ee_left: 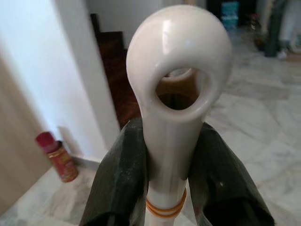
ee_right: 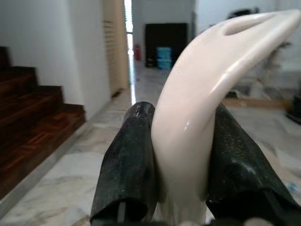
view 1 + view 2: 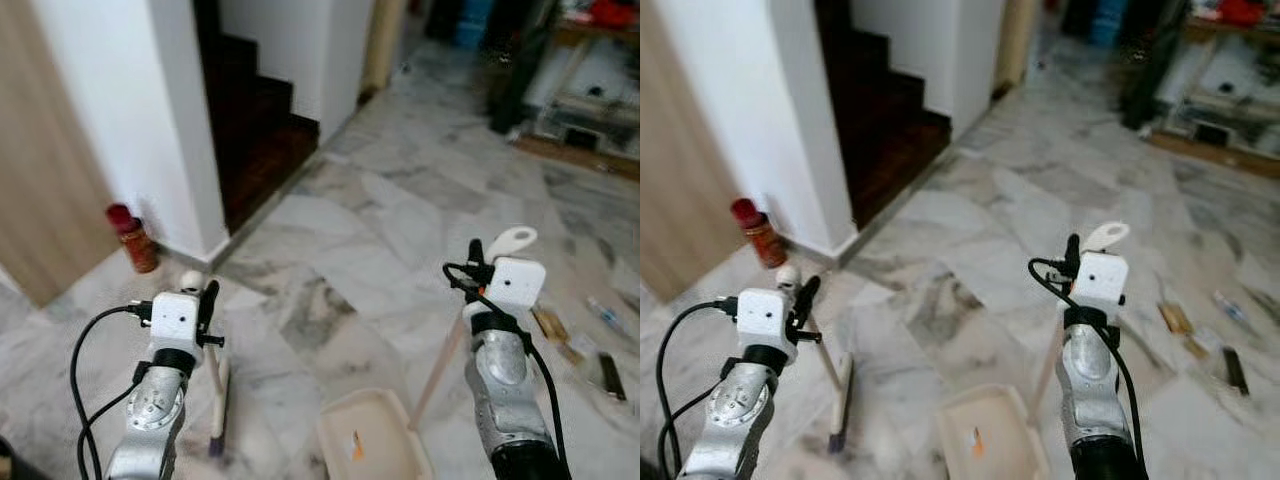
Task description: Sweep floor
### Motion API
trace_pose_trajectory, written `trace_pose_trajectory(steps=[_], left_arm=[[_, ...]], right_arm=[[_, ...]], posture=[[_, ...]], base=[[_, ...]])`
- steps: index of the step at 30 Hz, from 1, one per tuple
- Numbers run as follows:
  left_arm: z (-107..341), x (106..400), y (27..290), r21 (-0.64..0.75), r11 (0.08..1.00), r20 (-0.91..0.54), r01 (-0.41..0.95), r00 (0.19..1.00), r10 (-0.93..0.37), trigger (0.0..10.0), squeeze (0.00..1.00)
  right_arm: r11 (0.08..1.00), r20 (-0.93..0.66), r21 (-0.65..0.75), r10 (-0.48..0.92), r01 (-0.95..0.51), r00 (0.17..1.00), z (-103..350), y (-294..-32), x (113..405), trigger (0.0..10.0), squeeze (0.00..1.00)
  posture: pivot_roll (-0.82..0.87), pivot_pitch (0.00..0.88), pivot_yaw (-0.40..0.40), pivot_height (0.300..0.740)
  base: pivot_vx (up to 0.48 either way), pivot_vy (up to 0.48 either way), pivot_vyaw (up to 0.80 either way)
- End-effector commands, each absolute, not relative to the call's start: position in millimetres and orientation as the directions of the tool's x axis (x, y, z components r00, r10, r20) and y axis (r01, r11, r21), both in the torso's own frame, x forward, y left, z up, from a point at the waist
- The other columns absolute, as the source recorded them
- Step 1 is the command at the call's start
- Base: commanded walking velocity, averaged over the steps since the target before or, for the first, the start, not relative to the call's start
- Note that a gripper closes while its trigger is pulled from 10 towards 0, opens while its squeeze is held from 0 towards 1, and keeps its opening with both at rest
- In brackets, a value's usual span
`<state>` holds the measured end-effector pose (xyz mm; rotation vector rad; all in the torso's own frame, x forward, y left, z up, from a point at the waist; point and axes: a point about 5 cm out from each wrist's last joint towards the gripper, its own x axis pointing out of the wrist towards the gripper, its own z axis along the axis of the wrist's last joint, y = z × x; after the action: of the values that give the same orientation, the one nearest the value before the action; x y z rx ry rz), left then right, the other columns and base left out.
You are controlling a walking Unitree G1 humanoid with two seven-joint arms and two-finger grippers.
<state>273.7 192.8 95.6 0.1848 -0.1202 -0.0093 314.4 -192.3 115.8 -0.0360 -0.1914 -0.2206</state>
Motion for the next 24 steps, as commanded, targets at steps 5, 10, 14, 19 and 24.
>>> trace_pose_trajectory(steps=[5, 10, 14, 19, 24], left_arm=[[102.8, 275.8, 186.7, 0.192, 0.981, 0.158, 0.012, 0.987, -0.043, 10.0, 0.0], [102.9, 276.0, 186.8, 0.197, 0.98, 0.158, 0.014, 0.986, -0.045, 10.0, 0.0], [103.1, 276.4, 186.4, 0.2, 0.98, 0.162, 0.012, 0.986, -0.045, 10.0, 0.0], [103.0, 276.3, 186.1, 0.191, 0.982, 0.164, 0.013, 0.985, -0.045, 10.0, 0.0], [103.0, 276.7, 185.1, 0.191, 0.981, 0.166, 0.018, 0.985, -0.05, 10.0, 0.0]], right_arm=[[0.971, 0.207, -0.016, -0.231, 0.239, 0.951, 118.6, -198.6, 312.6, 10.0, 0.0], [0.971, 0.206, -0.017, -0.231, 0.24, 0.951, 118.2, -198.6, 312.6, 10.0, 0.0], [0.971, 0.206, -0.016, -0.229, 0.237, 0.951, 118.0, -198.6, 312.8, 10.0, 0.0], [0.972, 0.208, -0.016, -0.228, 0.236, 0.951, 118.2, -198.0, 313.1, 10.0, 0.0], [0.972, 0.21, -0.015, -0.226, 0.234, 0.951, 118.8, -197.7, 313.9, 10.0, 0.0]], posture=[[-0.07, 0.033, 0.007, 0.74], [-0.07, 0.031, 0.008, 0.74], [-0.07, 0.019, 0.007, 0.74], [-0.07, 0.008, 0.007, 0.74], [-0.07, 0.0, 0.007, 0.74]], base=[[0.0, -0.129, -0.8], [0.0, 0.0, -0.8], [0.0, -0.436, -0.8], [0.0, -0.126, -0.8], [0.0, 0.0, -0.8]])
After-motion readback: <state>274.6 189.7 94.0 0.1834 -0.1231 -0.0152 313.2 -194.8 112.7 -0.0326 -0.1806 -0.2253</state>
